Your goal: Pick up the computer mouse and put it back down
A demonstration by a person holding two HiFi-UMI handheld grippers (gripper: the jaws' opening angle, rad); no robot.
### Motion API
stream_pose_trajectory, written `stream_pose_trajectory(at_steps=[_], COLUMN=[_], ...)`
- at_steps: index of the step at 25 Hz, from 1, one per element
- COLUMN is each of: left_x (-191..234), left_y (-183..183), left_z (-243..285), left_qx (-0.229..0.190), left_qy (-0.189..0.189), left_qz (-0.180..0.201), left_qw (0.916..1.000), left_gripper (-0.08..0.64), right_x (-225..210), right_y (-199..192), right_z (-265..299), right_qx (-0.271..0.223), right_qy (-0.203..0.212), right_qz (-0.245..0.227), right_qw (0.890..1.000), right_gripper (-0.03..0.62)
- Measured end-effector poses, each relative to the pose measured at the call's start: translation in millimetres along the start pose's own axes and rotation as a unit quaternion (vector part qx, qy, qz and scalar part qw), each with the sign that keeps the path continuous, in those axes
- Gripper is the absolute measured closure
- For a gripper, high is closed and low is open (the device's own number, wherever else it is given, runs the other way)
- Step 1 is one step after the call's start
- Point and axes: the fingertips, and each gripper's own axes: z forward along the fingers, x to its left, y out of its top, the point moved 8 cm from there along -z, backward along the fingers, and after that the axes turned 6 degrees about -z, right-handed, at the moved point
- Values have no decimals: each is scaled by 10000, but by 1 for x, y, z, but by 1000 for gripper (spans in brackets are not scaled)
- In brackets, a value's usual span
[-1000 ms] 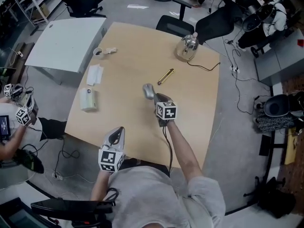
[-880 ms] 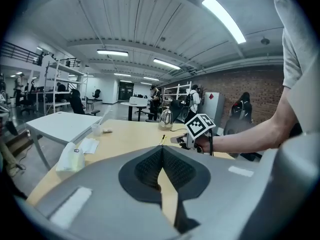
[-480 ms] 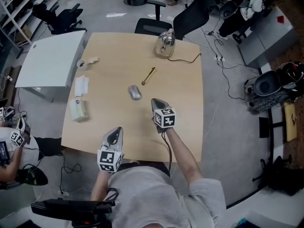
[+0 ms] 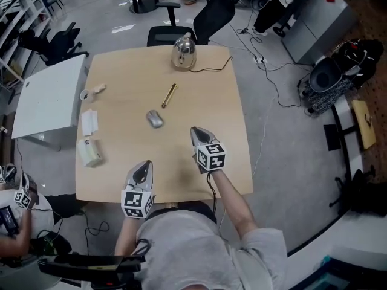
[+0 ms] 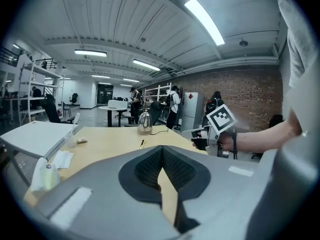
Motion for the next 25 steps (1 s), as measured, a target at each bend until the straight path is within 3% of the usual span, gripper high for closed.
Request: stream_pose_trajectory(at_steps=[14,25], left_x=[-9,-14], left_y=[20,23], left_z=[0,-8], left_qx=[-243,-344], left_qy=[-384,-573], left_qz=[262,324], left_qw=[9986,9972], left_gripper=[540,540], right_x=[14,53], right_y=[7,-8], right_z=[-91,-141], right_qx=[-735,-881], right_qy=[-556,-802], right_qz=[5,-236], right_qw=[9957,9926], right_gripper=[586,586])
